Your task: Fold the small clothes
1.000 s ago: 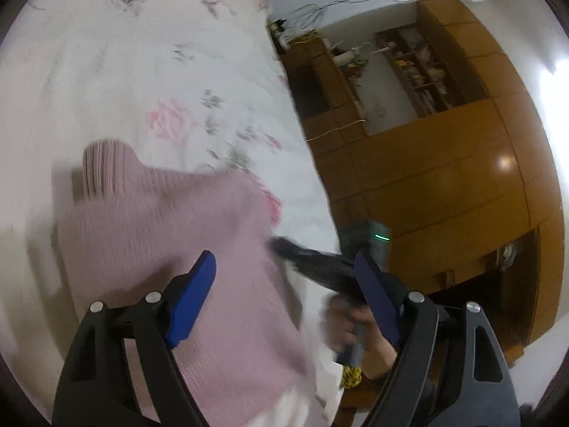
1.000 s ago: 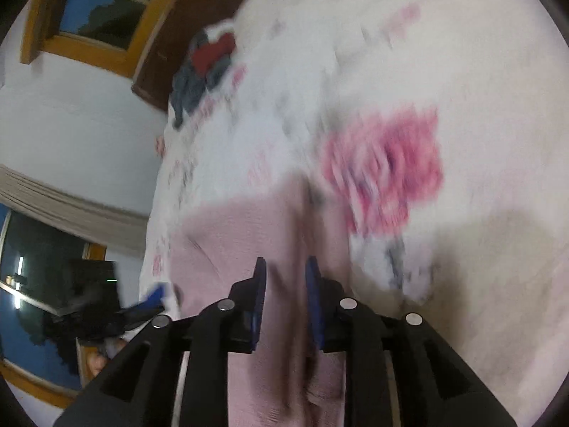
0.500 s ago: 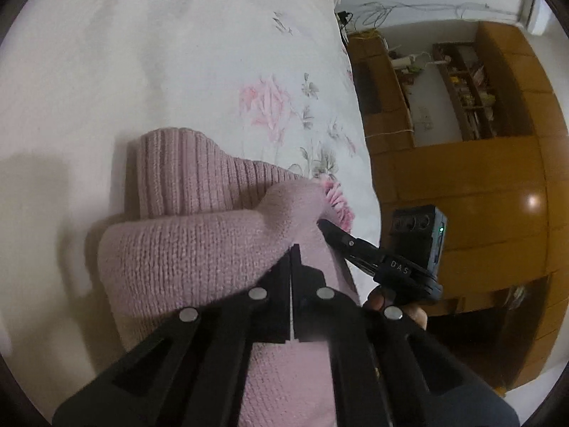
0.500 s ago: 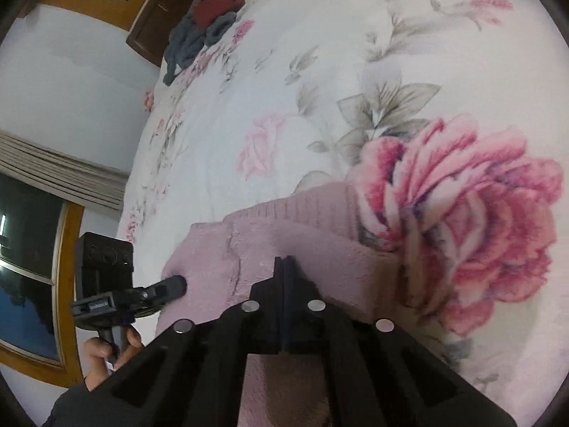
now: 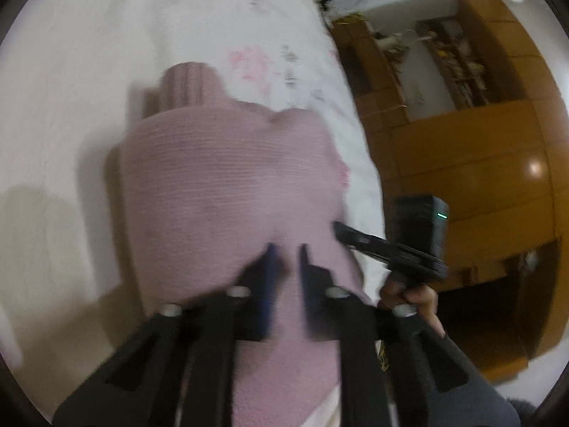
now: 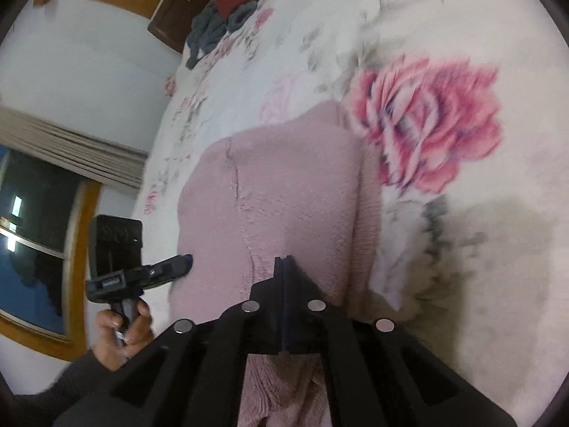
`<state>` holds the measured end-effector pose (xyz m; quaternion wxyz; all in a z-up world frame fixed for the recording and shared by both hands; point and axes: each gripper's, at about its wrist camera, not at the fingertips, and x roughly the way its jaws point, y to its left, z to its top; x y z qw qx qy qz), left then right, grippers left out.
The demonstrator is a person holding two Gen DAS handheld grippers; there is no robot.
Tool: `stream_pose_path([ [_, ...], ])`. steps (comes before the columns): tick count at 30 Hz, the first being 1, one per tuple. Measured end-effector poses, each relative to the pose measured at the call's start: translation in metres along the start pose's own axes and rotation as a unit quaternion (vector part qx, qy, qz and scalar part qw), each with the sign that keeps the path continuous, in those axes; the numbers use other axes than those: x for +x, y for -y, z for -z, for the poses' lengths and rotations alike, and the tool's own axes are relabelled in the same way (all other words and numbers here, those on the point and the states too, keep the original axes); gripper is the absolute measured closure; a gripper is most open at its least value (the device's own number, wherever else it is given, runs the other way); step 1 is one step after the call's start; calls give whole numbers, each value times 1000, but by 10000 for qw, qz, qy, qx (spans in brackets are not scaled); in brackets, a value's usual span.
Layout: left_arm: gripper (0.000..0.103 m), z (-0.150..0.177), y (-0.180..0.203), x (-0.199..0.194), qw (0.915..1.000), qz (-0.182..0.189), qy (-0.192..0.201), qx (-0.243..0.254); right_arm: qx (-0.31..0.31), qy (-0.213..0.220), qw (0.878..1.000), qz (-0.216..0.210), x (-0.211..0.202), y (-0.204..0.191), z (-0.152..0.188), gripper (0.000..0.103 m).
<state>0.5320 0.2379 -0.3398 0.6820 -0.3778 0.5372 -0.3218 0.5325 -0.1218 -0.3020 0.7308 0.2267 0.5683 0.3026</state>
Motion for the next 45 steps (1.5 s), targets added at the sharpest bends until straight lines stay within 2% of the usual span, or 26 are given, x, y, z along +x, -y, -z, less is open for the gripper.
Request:
stream_pose_path([
  [2,55,6,17,-16,9995,221,92,210,5,106,9999,-104,-14,-10,6,101],
  [4,54,17,28,-24,9987,258,63,429,-308,-43,9985,-450,-27,-28,24,101],
  [5,53,22,29,-23,9987,177,5,483,-414,-173,9977,-509,-24,-33,32,101],
  [6,55,25,27,-16,9985,-83,-81,543,-516,-354,9969,-486,-19,-33,43,102],
  [8,63,26,22,-8,9982,-217,-144,547,-626,-539,9965,115,-4,-19,56,103],
  [10,65,23,20,-7,9993,-168,-115,317,-438,-443,9979,155,-6,-8,59,103],
  [12,57,24,24,-13,9997,-115,-69,201,-428,-218,9987,191,-22,-20,63,100],
  [14,51,29,31,-16,9995,-68,-119,294,-503,-131,9983,-269,-40,-38,76,101],
  [15,50,34,34,-16,9992,-86,-159,351,-592,-161,9977,-284,-39,-44,79,101],
  [16,50,39,34,-14,9990,-158,-185,362,-688,-256,9971,-182,-34,-47,84,101],
  [19,49,57,23,-16,9992,-310,-221,135,-598,-746,9940,524,-9,-23,100,103],
  [20,42,65,26,-21,9992,-324,-215,133,-479,-728,9952,442,-9,-15,101,103],
  [21,37,71,29,-28,9993,-291,-185,165,-362,-662,9967,313,-17,-15,98,100],
  [22,22,79,32,-35,9993,-241,-151,222,-267,-551,9981,94,-27,-18,93,93],
  [23,9,86,34,-42,9991,-276,-104,304,-162,-414,9989,-178,-39,-18,89,66],
  [24,8,89,33,-47,9987,-368,-33,357,2,-157,9995,-286,-56,-16,79,33],
  [25,8,92,31,-54,9982,-459,15,383,153,73,9994,-286,-68,-11,70,22],
  [26,8,96,24,-60,9979,-541,57,342,337,255,9986,-330,-77,-5,59,18],
  [29,8,101,6,-72,9980,-580,196,131,961,195,9916,-845,-76,23,21,16],
  [33,8,100,-16,-69,9985,-498,183,-128,1221,-37,9885,-891,-35,36,-18,16],
  [35,8,100,-23,-67,9989,-406,190,-151,1157,-190,9894,-861,-18,33,-24,16],
  [40,8,94,-39,-46,9995,-5,93,-304,942,-606,9926,-469,9,48,-32,16],
  [45,8,90,-43,-26,9990,317,-24,-327,845,-715,9916,-675,29,40,-40,16],
])
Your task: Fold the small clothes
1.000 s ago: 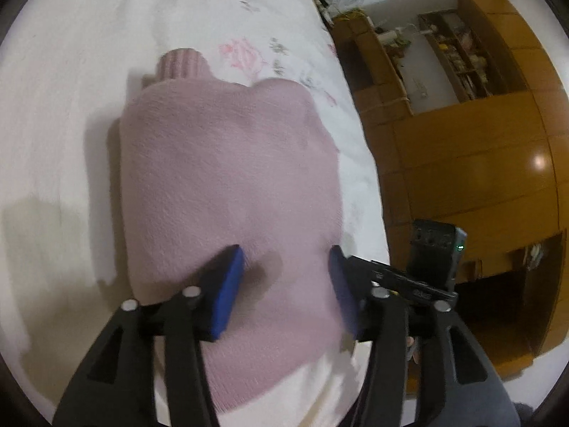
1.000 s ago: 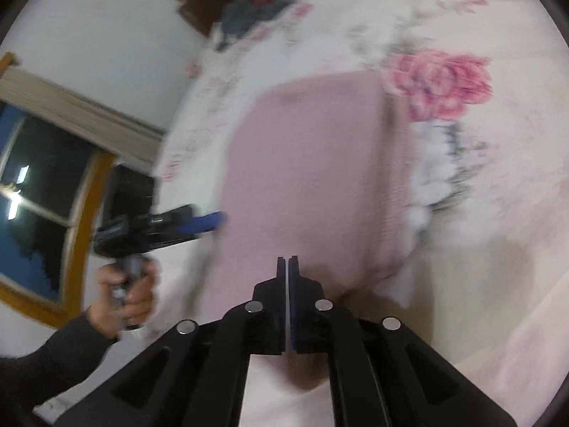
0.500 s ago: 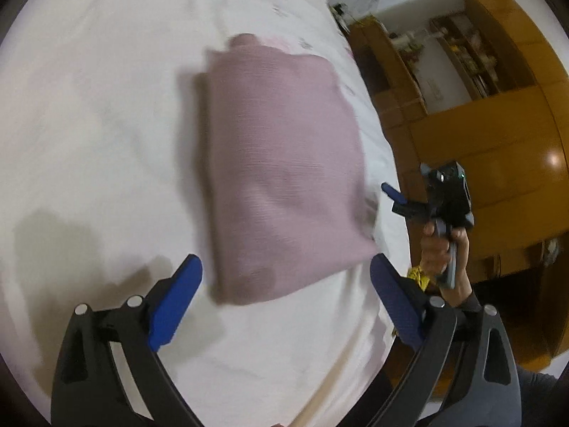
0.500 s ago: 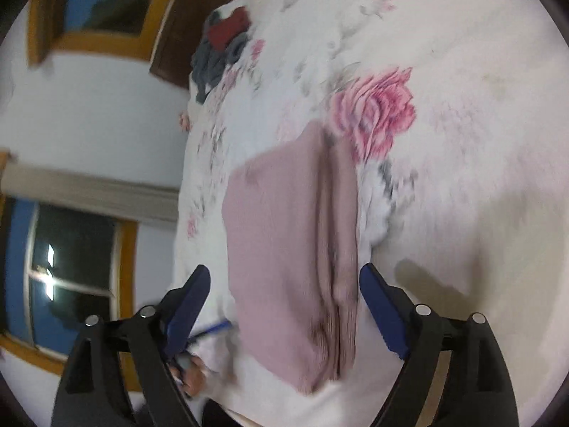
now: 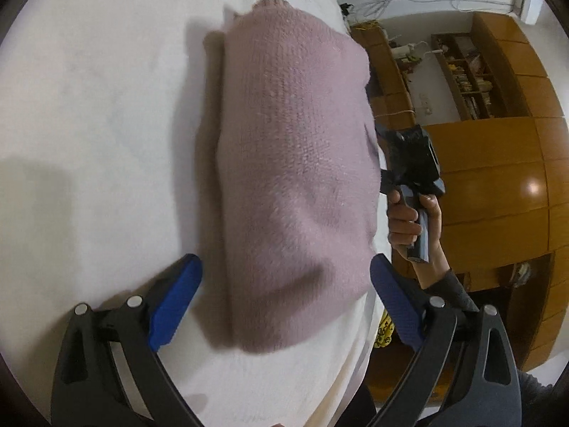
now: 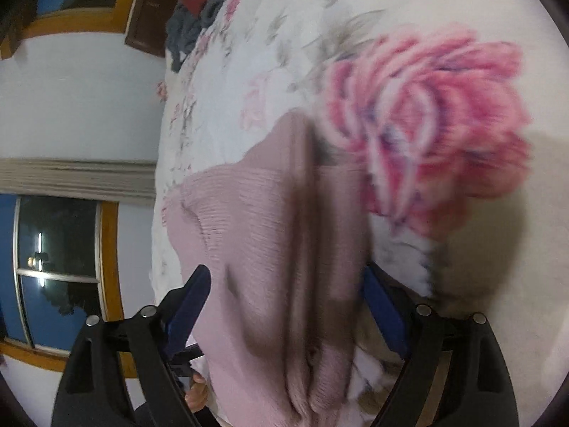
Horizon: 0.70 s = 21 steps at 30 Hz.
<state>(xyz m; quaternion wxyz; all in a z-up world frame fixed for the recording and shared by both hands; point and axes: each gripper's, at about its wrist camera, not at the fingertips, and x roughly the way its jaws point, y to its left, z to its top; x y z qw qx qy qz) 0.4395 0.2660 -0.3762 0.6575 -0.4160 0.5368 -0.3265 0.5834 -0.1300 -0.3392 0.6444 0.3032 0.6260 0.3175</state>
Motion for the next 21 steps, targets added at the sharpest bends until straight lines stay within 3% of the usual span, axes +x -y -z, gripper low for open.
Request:
stream_pose_path([
  [3,8,-5,4,14,9995,272,-139,-111,-199,-134,9997,54,18,-10,-2,16],
  [5,11,-7,11,24,9996,161,-243,-59,-188,-123,9997,52,23,-12,-2,20],
  [6,15,-7,14,28,9997,32,-253,-67,-196,-83,9998,67,25,-14,-2,27],
  [7,39,-9,15,32,9995,-56,-296,-106,-208,-46,9997,88,26,-16,-2,33],
  [8,56,-11,14,35,9990,-159,-354,-210,-227,-27,9997,79,25,-16,0,47],
  [10,65,-13,15,36,9985,-203,-435,-268,-285,82,9995,63,19,-20,6,53],
  [16,76,-12,44,14,9978,-532,-377,83,-376,354,9986,-145,3,-43,20,58],
  [21,77,-2,70,-26,9974,-598,-226,324,-473,465,9970,-410,-3,-80,41,58],
])
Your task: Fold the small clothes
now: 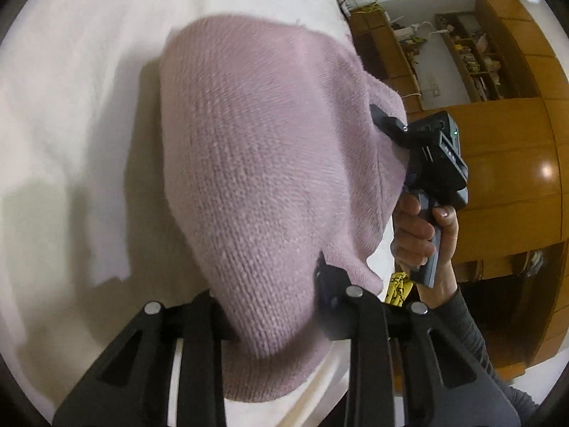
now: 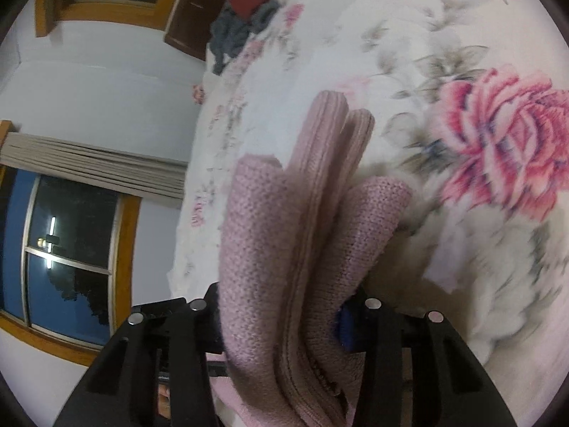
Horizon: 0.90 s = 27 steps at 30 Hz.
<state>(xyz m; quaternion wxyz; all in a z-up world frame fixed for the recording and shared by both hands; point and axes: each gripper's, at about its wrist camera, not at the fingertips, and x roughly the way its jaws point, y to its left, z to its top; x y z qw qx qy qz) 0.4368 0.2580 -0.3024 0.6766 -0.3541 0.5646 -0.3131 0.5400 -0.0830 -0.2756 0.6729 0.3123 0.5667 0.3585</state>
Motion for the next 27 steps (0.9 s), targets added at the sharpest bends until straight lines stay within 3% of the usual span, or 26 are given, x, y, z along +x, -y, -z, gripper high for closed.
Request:
stream_pose_path([
  [5,77,43,6,-66,9995,-106,253,168,-85,-128,9987,-482,14,-39,33,59],
  [10,76,113,-32,-120,9985,-272,441,-182,-82,-654,9944,-827,76,-63,87,58],
  [12,71,141,-64,-120,9973,-304,337,-581,84,-907,9930,-754,105,-54,106,56],
  [13,65,150,-74,-116,9956,-525,264,-728,137,-1048,9927,-586,120,-48,114,55],
  [15,56,171,-89,-111,9882,-1341,147,-728,33,-1175,9926,293,141,-38,130,44],
  [18,48,191,-78,-141,9843,-1466,724,-669,59,-797,9964,298,116,-44,137,37],
  [20,40,205,-56,-174,9722,-1852,1393,-324,12,-331,9988,374,83,-54,142,36],
  [23,39,214,-29,-178,9750,-1631,1501,142,-313,-106,9988,357,62,-72,156,45],
  [26,39,215,-20,-137,9894,-981,1002,390,-682,-344,9953,598,80,-88,173,55],
  [27,40,214,-20,-123,9907,-971,882,365,-675,-434,9941,734,89,-89,173,62],
])
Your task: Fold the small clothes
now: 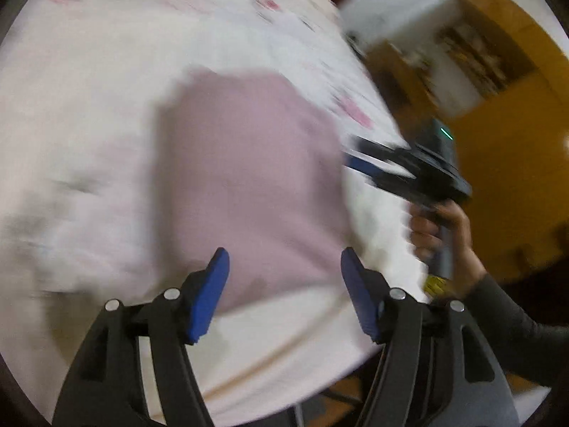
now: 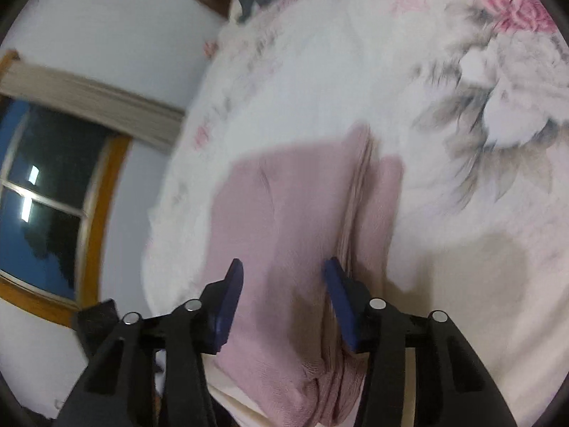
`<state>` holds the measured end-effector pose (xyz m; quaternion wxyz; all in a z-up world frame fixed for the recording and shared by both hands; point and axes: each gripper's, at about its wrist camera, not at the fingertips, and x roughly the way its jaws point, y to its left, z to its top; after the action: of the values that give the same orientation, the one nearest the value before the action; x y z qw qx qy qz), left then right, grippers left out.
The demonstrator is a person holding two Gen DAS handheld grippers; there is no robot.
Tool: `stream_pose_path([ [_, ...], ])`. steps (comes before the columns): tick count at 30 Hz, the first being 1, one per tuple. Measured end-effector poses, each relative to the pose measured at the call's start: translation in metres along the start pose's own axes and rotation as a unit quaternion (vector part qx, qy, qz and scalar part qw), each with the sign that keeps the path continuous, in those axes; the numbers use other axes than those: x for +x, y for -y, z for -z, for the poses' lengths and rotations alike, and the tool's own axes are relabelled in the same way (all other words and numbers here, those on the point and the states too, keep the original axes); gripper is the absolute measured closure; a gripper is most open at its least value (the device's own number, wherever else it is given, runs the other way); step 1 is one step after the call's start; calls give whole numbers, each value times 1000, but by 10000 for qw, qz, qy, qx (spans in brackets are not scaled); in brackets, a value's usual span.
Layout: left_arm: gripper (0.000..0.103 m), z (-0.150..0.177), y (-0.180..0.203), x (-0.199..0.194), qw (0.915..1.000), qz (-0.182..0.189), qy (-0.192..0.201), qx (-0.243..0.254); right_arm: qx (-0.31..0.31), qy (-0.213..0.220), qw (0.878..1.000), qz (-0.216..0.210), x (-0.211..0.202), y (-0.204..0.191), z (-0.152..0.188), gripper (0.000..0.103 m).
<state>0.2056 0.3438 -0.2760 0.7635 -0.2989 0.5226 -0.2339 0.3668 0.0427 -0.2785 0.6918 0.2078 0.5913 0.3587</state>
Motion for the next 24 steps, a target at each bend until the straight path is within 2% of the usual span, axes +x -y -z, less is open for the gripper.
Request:
stream_pose_path([
  [1,41,1,2,16,9999,3,-160,-26,10,-147,9996,246,12,0,0,68],
  [2,41,2,1,28,9996,48,-280,-77,-26,-161,9989,434,16,-2,-2,85],
  [3,41,4,0,41,9990,158,-387,-185,-66,-82,9991,415,12,-4,-6,92],
  [4,41,5,-2,48,9983,234,-455,-277,-69,41,9994,340,5,-7,-9,94],
  [6,41,11,-9,54,9970,362,-567,-387,-73,298,9986,430,-7,2,-12,94],
  [8,42,8,-6,51,9958,537,-633,-375,113,90,9977,666,5,19,-11,94],
  [9,42,2,-1,43,9951,730,-569,-341,90,7,9964,844,14,25,-11,91],
  [11,40,-17,1,19,9954,884,-281,-246,-44,54,9962,874,16,25,-10,88],
  [13,35,-54,-10,-12,9937,1044,220,-340,-111,260,9974,657,3,12,-13,82],
  [15,32,-92,-22,-26,9909,1099,585,-513,-171,738,9955,569,-16,-1,-20,79],
  [16,31,-108,-31,-26,9898,1136,625,-582,-193,821,9948,567,-18,-3,-23,79],
  [18,31,-139,-52,-9,9900,1066,488,-786,-253,655,9957,596,-7,-8,-32,79],
  [20,35,-154,-70,20,9906,937,180,-977,-367,422,9961,680,7,-3,-35,81],
  [21,38,-157,-76,32,9907,821,47,-1087,-392,299,9949,881,20,1,-39,87],
  [23,57,-157,-93,51,9897,690,-54,-1257,-400,179,9907,1290,35,12,-44,94],
  [24,59,-159,-97,56,9890,676,-18,-1315,-342,156,9904,1333,40,20,-47,94],
])
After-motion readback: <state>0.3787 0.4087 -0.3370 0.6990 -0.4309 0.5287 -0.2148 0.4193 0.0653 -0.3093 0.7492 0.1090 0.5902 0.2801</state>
